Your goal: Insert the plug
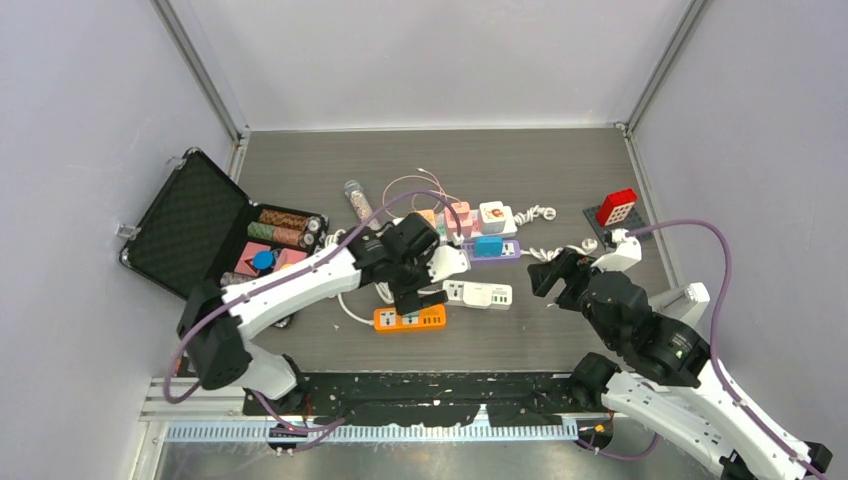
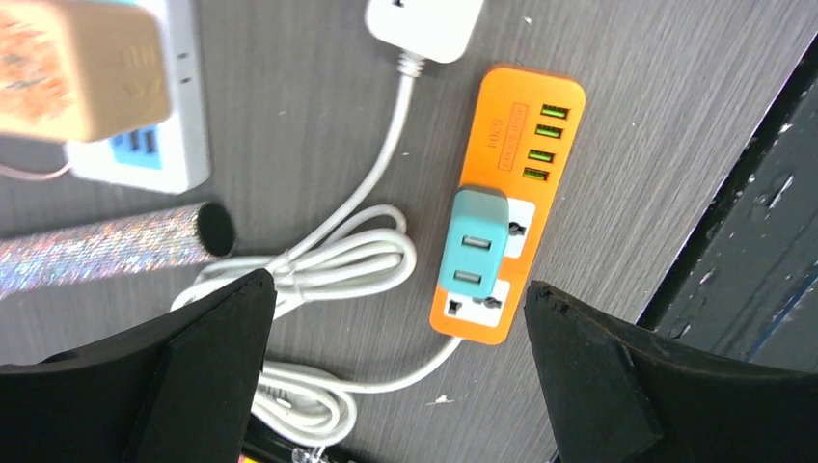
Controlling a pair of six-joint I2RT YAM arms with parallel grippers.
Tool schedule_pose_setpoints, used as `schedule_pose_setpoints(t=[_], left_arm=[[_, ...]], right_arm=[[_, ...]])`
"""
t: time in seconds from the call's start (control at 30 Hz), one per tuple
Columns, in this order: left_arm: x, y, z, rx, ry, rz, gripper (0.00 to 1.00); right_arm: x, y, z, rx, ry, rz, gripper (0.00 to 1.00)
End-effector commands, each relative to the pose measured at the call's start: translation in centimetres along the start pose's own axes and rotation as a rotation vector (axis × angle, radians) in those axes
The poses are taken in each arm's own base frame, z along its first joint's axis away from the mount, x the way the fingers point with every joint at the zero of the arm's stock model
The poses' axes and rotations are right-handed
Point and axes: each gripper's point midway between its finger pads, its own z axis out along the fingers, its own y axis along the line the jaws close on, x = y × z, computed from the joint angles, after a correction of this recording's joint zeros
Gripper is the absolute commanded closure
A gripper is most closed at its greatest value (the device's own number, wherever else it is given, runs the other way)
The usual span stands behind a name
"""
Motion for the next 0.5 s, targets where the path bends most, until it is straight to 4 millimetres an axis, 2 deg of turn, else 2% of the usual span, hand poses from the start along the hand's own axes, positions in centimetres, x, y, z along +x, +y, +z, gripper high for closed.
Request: schedule_pose_setpoints(t=[0.0,0.13,0.3,0.47], left_arm=[[-1.4,1.8,-4.0,-0.147,-0.139,-0.134,0.0],[-1.4,2.0,-7.6,-0.21,-0.268,-0.231,0.0],[-1.0,2.1,-12.6,-0.308,-0.478,-0.327,0.0],[0.9,2.2,-17.7,-0.43,-0.667,-0.394,0.0]], right_arm=[[-2.2,0.5,-1.0,-0.01,-0.048,-0.002,0.11],[-4.3,-0.2,-2.0,0.031,-0.1,-0.056,0.08],[-8.0,-1.4,-4.7,0.078,-0.19,-0.097,0.01],[-11.6,-3.5,-7.9,0.151,-0.297,-0.103,0.0]])
